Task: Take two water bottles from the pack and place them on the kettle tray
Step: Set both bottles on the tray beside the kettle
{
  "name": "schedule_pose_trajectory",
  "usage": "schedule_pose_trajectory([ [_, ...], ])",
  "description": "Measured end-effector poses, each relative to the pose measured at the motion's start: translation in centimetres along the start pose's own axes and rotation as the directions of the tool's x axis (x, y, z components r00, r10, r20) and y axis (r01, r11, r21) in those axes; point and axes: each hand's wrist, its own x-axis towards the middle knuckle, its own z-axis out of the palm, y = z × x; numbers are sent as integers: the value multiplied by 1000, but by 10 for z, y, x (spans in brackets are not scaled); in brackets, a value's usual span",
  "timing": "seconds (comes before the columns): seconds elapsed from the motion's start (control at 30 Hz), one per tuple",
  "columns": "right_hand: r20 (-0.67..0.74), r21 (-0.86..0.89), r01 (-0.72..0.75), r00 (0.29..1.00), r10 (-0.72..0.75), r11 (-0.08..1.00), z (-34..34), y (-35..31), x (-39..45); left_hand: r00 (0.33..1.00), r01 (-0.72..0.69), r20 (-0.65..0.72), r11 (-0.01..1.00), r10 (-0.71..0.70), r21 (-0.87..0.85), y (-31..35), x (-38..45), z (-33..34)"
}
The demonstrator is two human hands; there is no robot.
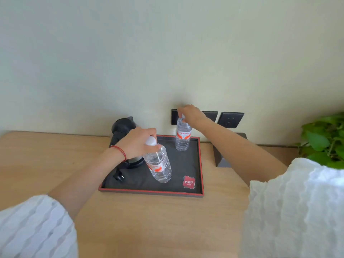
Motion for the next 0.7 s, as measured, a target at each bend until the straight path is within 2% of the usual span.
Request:
schedule_pose_trajectory([
  [0.1, -15, 28, 20, 1000, -20, 999, 1, 3, -1, 998, -31, 56, 997, 28, 66, -5, 42, 10],
  [0.2, -4, -24, 3, 1000, -3, 1000, -1, 1, 3, 989, -94, 131, 982, 73, 162, -8, 72, 12],
  [0.27, 8, -107, -10, 1000, 11, 994, -3, 0, 3, 985, -130, 137, 977, 108, 168, -11, 86, 10],
  [0.4, -18, -107, 30, 999, -32, 994, -4, 3, 1, 966, -220, 183, 953, 183, 208, -11, 103, 3],
  [0.53, -24, 33, 53, 998, -53, 998, 1, 9, 2, 965, -247, 158, 934, 212, 258, -9, 111, 3],
  [0.7, -14, -73, 58, 998, -60, 996, 3, 9, 7, 961, -268, 136, 928, 240, 260, -5, 116, -1],
])
